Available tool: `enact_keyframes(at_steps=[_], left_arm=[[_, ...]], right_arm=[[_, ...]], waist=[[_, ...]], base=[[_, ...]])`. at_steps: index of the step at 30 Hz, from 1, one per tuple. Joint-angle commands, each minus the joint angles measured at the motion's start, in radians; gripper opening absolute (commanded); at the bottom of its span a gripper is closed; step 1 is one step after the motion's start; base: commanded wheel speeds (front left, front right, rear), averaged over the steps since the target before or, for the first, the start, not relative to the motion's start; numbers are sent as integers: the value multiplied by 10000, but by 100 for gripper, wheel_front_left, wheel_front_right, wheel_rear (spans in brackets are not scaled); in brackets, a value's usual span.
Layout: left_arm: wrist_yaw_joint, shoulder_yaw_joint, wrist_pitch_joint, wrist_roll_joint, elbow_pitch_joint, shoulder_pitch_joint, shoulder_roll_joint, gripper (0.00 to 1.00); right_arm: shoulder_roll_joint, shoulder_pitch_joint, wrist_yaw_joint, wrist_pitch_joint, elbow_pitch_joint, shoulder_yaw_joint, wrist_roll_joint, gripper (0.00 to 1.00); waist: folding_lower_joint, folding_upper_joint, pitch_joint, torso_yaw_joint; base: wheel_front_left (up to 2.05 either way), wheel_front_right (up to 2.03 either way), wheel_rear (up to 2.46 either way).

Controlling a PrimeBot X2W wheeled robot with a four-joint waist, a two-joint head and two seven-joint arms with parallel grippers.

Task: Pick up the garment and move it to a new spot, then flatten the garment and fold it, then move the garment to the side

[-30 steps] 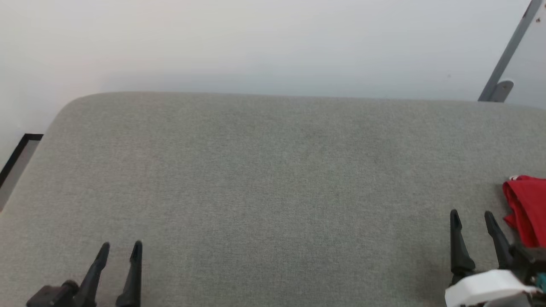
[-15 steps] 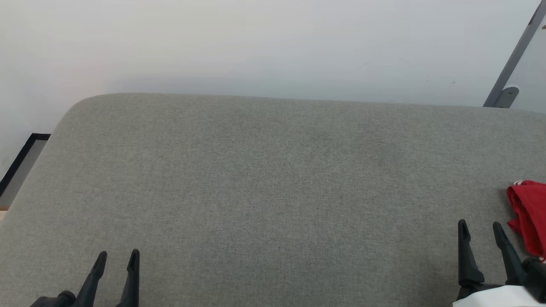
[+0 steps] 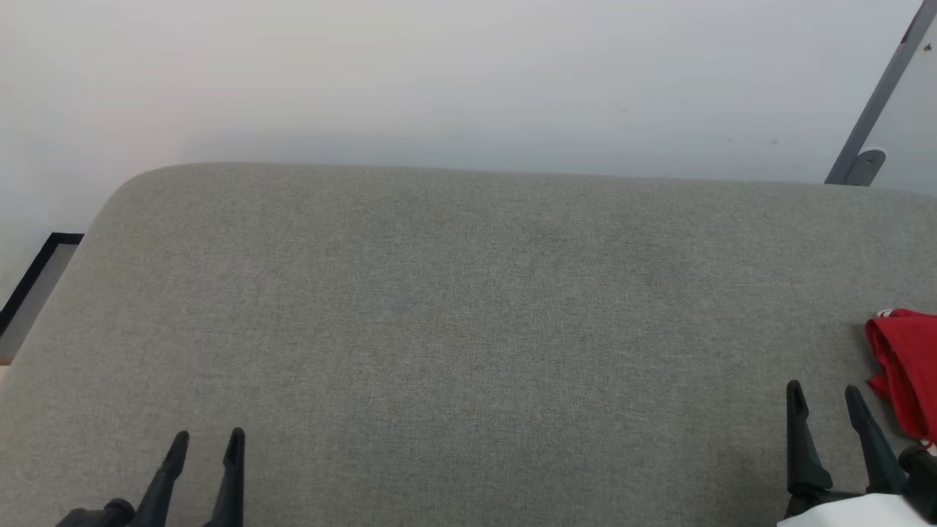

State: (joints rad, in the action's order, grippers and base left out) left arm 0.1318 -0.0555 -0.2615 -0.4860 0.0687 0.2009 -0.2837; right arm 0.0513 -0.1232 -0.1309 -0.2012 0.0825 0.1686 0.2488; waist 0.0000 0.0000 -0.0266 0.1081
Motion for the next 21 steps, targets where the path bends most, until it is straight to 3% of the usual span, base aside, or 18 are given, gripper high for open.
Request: enact_keyframes(at_steps=[1,4,5,10,21], left_arm=[[-25,-24,-45,-63,17,41,-5,100],[-25,-88,-45,-89,52,17,-13,100],[2,-84,9,-76,82,0,24,0],[0,-172,59,-172,515,61,328,0],[-6,40,553,-1896,704,-422,569,0]], right_arm=[[-11,-57,4,-15,21,-12,59,100],[-11,-60,4,13,22,-32,73,100],[-6,7,0,5,56,-21,72,0],[-114,-114,0,51,555,-10,194,0],[-95,270,0,523,709,-85,2202,0]], waist=[[0,0,-6,1],[0,0,-7,11],[0,0,-8,8],[0,0,-8,-1],[0,0,19,-97]], base=[[0,0,0],[0,0,0],[0,0,0],[0,0,0],[0,0,0]])
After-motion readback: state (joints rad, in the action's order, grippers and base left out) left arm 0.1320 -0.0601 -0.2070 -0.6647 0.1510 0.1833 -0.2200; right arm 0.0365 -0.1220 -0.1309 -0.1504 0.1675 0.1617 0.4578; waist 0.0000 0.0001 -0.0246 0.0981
